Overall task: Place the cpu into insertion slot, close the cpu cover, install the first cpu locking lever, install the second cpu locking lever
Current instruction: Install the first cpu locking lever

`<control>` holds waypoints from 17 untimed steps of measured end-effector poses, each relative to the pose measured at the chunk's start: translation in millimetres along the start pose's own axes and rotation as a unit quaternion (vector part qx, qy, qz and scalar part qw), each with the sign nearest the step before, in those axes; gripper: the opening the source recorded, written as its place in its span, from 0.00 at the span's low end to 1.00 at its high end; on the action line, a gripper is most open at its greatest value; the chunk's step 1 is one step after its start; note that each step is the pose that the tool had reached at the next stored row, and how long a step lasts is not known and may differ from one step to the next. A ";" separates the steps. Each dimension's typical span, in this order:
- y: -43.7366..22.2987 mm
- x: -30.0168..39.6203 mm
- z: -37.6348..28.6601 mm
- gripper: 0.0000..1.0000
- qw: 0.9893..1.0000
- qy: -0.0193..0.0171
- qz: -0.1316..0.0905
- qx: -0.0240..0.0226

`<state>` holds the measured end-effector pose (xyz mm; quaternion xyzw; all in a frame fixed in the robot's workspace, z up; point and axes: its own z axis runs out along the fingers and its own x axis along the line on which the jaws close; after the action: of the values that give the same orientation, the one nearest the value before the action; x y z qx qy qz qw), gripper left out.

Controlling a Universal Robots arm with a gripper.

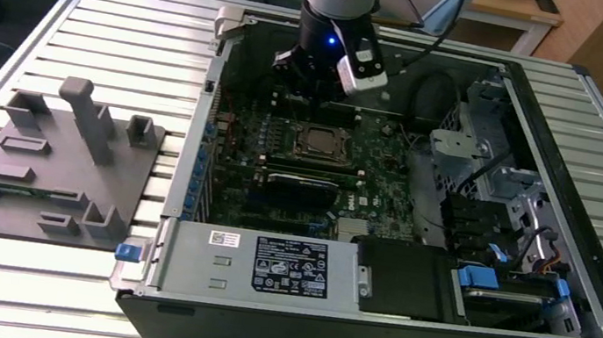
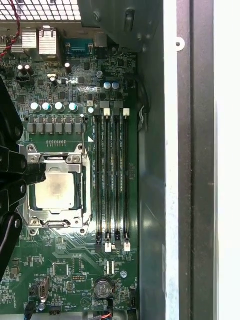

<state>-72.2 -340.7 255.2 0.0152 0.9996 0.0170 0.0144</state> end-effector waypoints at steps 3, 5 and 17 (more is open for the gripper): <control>0.0 0.2 0.0 0.10 1.000 0.000 0.000 0.000; 0.0 0.3 0.0 0.10 1.000 0.000 0.000 0.000; -0.2 5.6 -0.1 0.10 1.000 0.000 0.000 0.000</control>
<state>-77.8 -340.7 255.1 0.0153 0.9996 0.0170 0.0144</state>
